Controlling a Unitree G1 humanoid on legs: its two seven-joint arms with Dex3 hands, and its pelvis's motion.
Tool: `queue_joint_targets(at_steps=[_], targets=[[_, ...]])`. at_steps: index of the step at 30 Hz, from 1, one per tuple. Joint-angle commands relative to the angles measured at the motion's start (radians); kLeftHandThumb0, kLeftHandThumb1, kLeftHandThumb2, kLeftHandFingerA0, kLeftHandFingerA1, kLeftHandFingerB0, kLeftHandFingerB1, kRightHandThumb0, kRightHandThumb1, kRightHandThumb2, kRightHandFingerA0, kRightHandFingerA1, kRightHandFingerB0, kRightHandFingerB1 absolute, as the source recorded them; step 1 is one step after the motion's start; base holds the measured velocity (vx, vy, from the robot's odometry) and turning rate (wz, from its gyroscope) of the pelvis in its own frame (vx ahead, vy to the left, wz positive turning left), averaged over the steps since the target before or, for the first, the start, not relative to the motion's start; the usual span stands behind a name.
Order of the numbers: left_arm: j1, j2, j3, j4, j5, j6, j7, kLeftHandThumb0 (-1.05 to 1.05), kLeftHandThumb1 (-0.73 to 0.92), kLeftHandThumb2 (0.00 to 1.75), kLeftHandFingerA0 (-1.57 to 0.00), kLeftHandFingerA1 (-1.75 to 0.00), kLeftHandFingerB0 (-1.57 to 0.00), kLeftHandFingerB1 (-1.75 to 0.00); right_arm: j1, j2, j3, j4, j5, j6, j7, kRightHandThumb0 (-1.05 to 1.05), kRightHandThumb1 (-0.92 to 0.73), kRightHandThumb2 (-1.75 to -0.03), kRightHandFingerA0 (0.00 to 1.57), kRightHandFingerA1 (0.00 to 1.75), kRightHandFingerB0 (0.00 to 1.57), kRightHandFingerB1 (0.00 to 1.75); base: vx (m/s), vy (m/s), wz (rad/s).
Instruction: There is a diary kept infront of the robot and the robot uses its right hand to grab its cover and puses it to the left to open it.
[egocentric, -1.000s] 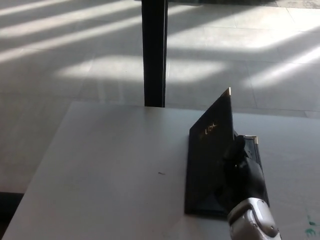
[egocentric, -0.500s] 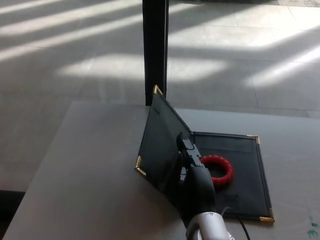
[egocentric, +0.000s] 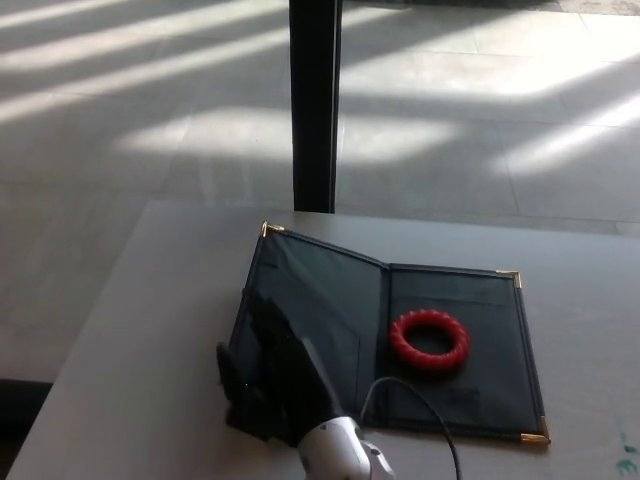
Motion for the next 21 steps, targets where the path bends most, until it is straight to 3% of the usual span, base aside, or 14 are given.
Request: queue_joint_targets(at_steps=[1,6,7,8,9,10,11,12,16,17,18,19,21], targets=[[-0.041,0.064,-0.057,-0.002,0.077,-0.073,0.041,-0.72,0.90,0.67,-0.45,-0.51,-0.41,-0.45,-0.367,-0.066,0.251,0.271,-0.405,0.260,0.213,-1.05,-0.92,-0.94,0.00,0.14,0.00,0.06,0.00,0.000,0.00],[-0.073,0.081,-0.091,-0.015,0.089,-0.043,0.030,-0.71,0.92,0.67,-0.40,-0.48,-0.36,-0.44,-0.474,-0.139,0.378,0.333,-0.477,0.287,0.374,-1.05,-0.92,-0.90,0.00,0.12,0.00,0.14,0.00,0.000,0.00],[-0.077,0.084,-0.094,-0.014,0.087,-0.042,0.023,-0.71,0.92,0.69,-0.36,-0.45,-0.33,-0.42,-0.477,-0.150,0.393,0.339,-0.482,0.287,0.386,-1.05,-0.92,-0.82,0.00,0.17,0.00,0.28,0.00,0.000,0.00],[-0.085,0.088,-0.098,-0.012,0.087,-0.042,0.016,-0.68,0.74,1.13,-0.36,-0.59,-0.20,-0.50,-0.483,-0.168,0.421,0.356,-0.496,0.298,0.424,-1.05,-0.92,-0.84,0.00,0.24,0.00,0.29,0.00,0.000,0.00],[-0.089,0.091,-0.100,-0.008,0.087,-0.045,0.013,-0.68,0.73,1.13,-0.36,-0.59,-0.20,-0.50,-0.489,-0.176,0.437,0.365,-0.498,0.305,0.449,-1.05,-0.92,-0.84,0.00,0.28,0.00,0.31,0.00,0.000,0.00],[-0.094,0.096,-0.103,-0.007,0.087,-0.045,0.009,-0.67,0.73,1.13,-0.36,-0.59,-0.19,-0.49,-0.494,-0.188,0.453,0.369,-0.497,0.317,0.489,-1.05,-0.69,-1.23,0.01,0.27,0.00,0.24,0.00,0.000,0.00],[-0.096,0.097,-0.105,-0.008,0.087,-0.044,0.009,-0.67,0.73,1.13,-0.36,-0.59,-0.19,-0.49,-0.497,-0.191,0.459,0.372,-0.494,0.322,0.500,-1.05,-0.69,-1.23,0.01,0.27,0.00,0.24,0.00,0.000,0.00],[-0.100,0.099,-0.103,-0.003,0.083,-0.038,0.017,-0.71,0.91,0.67,-0.40,-0.44,-0.34,-0.41,-0.485,-0.201,0.463,0.359,-0.484,0.337,0.518,-1.05,-0.71,-1.24,0.02,0.24,0.04,0.22,0.00,0.000,0.00],[-0.102,0.096,-0.117,0.001,0.095,-0.039,0.022,-0.72,0.92,0.67,-0.40,-0.45,-0.34,-0.41,-0.459,-0.227,0.462,0.324,-0.451,0.358,0.568,-1.05,-0.79,-1.33,0.00,0.19,0.05,0.18,0.00,0.000,0.00],[-0.094,0.087,-0.118,-0.002,0.092,-0.054,0.010,-0.71,0.87,0.71,-0.38,-0.47,-0.31,-0.42,-0.445,-0.238,0.434,0.298,-0.424,0.366,0.560,-1.05,-0.92,-0.88,0.00,0.27,0.00,0.26,0.00,0.000,0.00],[-0.077,0.076,-0.123,-0.004,0.095,-0.070,-0.004,-0.64,0.75,1.13,-0.35,-0.59,-0.19,-0.50,-0.424,-0.254,0.390,0.255,-0.385,0.374,0.548,-1.05,-0.76,-1.10,0.00,0.23,0.00,0.21,0.00,0.000,0.00],[-0.061,0.065,-0.124,-0.017,0.090,-0.070,-0.013,-0.64,0.75,1.13,-0.34,-0.59,-0.17,-0.49,-0.399,-0.306,0.303,0.152,-0.325,0.345,0.525,-1.05,-0.86,-1.32,0.00,0.22,0.08,0.21,0.00,0.000,0.00],[-0.050,0.056,-0.120,-0.019,0.083,-0.072,-0.010,-0.61,0.74,1.13,-0.34,-0.60,-0.17,-0.50,-0.395,-0.327,0.258,0.102,-0.299,0.342,0.534,-1.05,-0.88,-1.31,0.00,0.20,0.00,0.21,0.00,0.000,0.00]])
